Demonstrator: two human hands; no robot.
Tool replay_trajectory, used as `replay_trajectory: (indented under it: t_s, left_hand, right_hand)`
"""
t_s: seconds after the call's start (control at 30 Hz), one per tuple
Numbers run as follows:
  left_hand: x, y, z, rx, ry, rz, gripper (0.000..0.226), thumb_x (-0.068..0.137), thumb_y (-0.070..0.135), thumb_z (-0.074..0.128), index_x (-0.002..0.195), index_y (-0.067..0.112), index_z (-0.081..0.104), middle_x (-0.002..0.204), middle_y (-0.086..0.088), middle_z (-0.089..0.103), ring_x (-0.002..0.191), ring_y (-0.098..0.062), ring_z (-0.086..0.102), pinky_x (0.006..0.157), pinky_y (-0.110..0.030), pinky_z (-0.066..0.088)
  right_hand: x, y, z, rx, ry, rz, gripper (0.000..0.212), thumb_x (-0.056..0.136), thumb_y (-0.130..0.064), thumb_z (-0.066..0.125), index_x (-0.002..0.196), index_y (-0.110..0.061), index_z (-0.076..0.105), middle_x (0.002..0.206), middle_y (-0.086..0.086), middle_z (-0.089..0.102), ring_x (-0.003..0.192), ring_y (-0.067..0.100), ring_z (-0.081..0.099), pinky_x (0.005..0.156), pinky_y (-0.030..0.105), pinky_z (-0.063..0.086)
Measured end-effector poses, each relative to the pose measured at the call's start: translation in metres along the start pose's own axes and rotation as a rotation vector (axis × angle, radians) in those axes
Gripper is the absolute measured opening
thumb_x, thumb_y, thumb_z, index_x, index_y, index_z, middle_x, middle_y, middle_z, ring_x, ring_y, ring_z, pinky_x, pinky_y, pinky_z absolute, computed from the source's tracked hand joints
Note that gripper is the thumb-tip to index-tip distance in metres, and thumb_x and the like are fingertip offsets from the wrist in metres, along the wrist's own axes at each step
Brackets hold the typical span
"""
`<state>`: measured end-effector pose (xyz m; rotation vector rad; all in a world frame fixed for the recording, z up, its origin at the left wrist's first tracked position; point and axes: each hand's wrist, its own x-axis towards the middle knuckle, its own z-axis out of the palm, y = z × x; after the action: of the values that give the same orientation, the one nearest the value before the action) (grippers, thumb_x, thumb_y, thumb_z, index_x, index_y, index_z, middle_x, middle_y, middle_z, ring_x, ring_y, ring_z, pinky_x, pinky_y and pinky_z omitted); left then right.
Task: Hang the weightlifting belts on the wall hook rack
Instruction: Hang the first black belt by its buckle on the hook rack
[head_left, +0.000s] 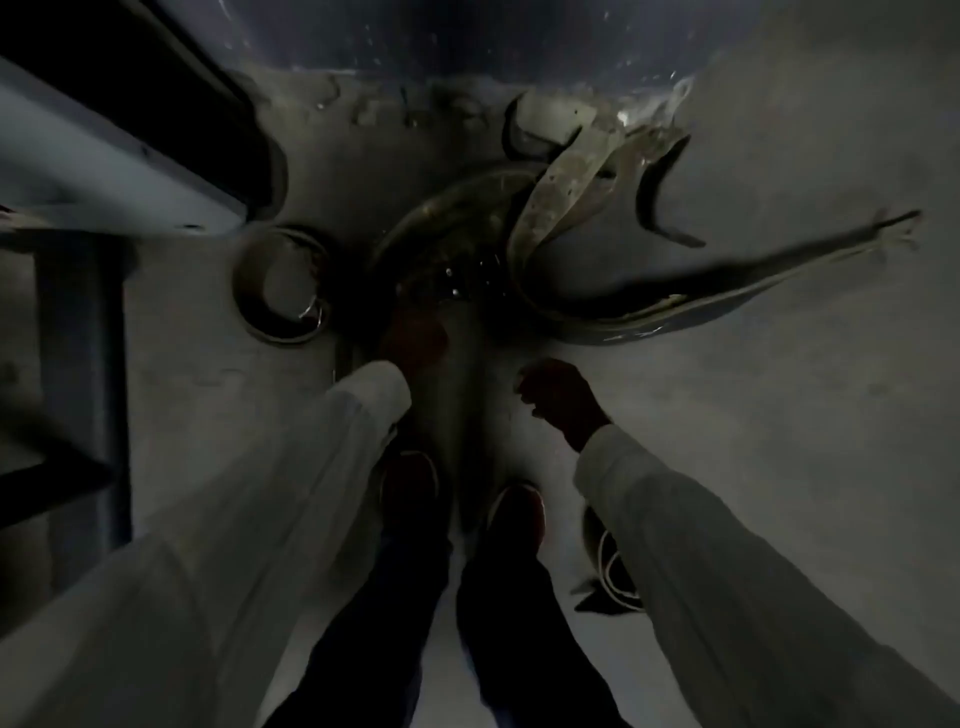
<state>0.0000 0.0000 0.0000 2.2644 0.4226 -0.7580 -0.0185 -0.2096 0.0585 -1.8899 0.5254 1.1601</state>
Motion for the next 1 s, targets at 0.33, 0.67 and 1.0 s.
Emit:
replay_trajectory:
  t_s: [0.33,0.67,1.0]
  left_hand:
    - [0.082,-0.024,-0.012,-0.088,-0.195,0.022,0.048,0.096,0.02,0.06,0.142,0.009,0.049,0.147,-0.013,0.047,0.138,-0.031,0.041,0.117,-0.04,0.03]
    - [-0.032,0.038,-0.064,-0.455,-0.058,0.178,0.053,0.093,0.021,0.063,0.141,0.004,0.048,0.146,-0.014,0.048,0.134,-0.027,0.047,0.11,-0.036,0.042]
    - [-0.156,0.194,-0.199,-0.386,-0.035,0.28,0.046,0.094,0.03,0.06,0.137,0.017,0.053,0.14,-0.004,0.057,0.128,-0.02,0.052,0.112,-0.041,0.04]
  right_hand:
    - [0.049,-0.013,0.034,0.462,-0.097,0.023,0.015,0.101,-0.008,0.049,0.1,-0.014,0.063,0.092,0.002,0.061,0.08,0.012,0.057,0.072,0.025,0.047]
    - [-0.03,-0.098,0.005,0.719,0.028,-0.176,0.031,0.099,-0.015,0.057,0.13,-0.019,0.056,0.119,0.0,0.066,0.103,0.013,0.065,0.077,0.028,0.058]
    - [-0.211,-0.243,-0.104,0.578,0.087,-0.481,0.004,0.095,-0.017,0.064,0.098,-0.019,0.066,0.081,-0.007,0.07,0.076,0.009,0.068,0.073,0.029,0.057]
